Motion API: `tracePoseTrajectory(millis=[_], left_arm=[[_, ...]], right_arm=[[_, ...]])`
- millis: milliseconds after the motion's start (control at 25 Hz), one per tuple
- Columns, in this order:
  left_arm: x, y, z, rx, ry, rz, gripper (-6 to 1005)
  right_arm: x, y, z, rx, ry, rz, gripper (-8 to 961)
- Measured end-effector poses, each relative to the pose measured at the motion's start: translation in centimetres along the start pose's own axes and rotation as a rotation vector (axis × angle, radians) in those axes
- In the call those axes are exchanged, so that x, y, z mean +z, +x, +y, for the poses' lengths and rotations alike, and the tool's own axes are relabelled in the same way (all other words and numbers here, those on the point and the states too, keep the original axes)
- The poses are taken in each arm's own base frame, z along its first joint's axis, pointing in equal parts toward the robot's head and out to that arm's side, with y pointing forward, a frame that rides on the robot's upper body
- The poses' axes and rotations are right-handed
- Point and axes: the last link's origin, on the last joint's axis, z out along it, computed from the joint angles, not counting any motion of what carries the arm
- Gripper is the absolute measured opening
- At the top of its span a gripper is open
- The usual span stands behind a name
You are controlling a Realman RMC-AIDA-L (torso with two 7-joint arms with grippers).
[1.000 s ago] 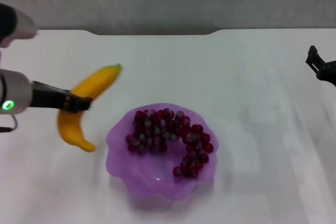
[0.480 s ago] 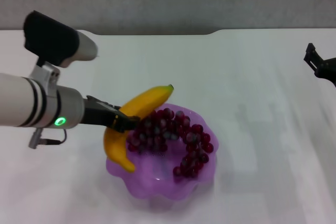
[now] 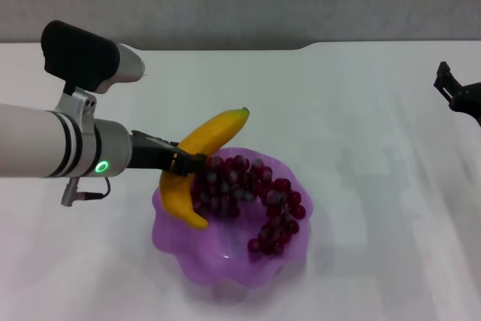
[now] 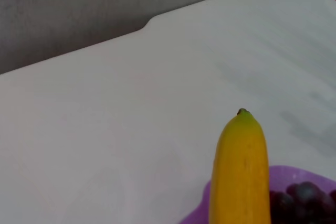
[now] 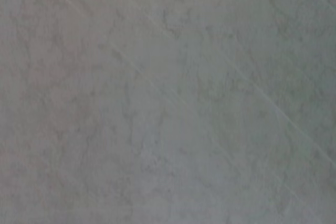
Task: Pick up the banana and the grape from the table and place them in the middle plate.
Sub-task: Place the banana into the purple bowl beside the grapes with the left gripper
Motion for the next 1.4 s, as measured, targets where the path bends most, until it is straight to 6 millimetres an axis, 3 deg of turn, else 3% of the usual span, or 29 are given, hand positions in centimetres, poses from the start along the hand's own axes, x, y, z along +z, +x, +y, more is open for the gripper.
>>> tracePoseTrajectory(millis=[360, 640, 1400], left_arm=[[1.9, -1.6, -0.6, -0.030, 0.013, -0.027, 483], [1.8, -2.9, -0.3, -0.025, -0.014, -0.092, 483], [1.2, -1.9, 2.6, 0.016, -0.129, -0.096, 516]], right_arm=[[0.0, 0.0, 0.0, 0.000, 0.000, 0.000, 846], [-0.2, 0.2, -0.1, 0.000, 0.003, 0.004, 846], [-0.1, 0.1, -0.1, -0.003, 0.003, 0.004, 846]])
